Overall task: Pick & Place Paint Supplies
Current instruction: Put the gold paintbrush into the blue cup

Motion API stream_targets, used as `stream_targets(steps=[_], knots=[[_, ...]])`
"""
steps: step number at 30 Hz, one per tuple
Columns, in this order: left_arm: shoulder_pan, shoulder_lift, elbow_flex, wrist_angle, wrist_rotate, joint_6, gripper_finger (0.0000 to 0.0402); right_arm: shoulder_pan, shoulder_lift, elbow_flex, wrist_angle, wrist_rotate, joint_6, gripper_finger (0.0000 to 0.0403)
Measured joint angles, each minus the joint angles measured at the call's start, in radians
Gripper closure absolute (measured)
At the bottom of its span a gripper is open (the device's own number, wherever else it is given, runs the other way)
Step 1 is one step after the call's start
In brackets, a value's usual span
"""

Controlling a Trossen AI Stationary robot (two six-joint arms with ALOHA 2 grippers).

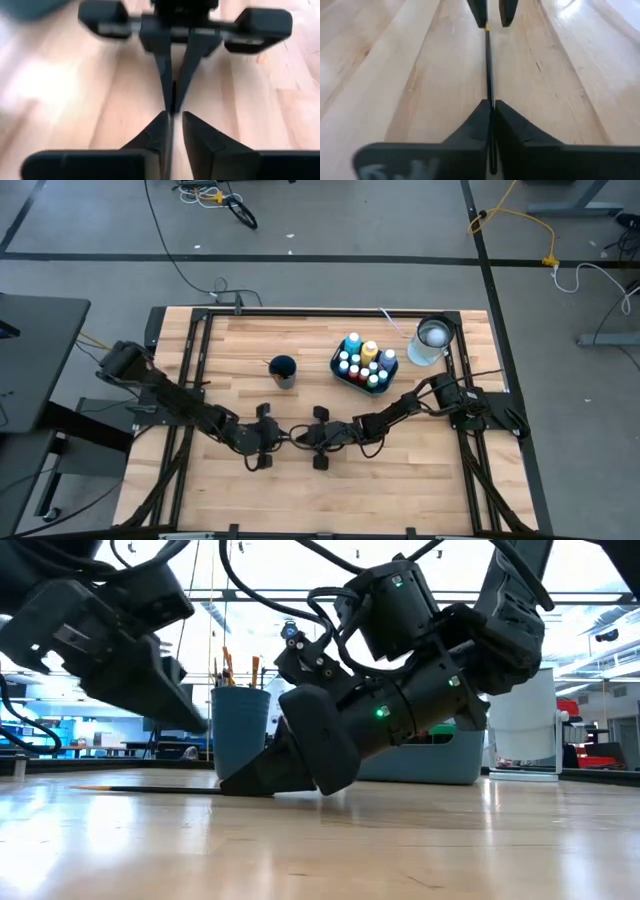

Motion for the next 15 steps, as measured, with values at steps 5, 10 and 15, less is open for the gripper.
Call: stream_targets(steps=[5, 10, 15], knots=[[-0.031, -0.017, 0.0, -0.094, 0.086, -0.127, 0.0296, -0.001, 0.0, -0.002, 0.006, 0.002, 0.005, 0.0388], [-0.061, -0.017, 0.0, -0.176, 0.119, -0.204, 0.0265, -0.001, -0.003, -0.003, 0.006, 0.003, 0.012, 0.0396], [-0.071, -0.017, 0.0, -0.262, 0.105, -0.231, 0.0259, -0.001, -0.027, -0.003, -0.024, -0.006, 0.001, 0.0398]])
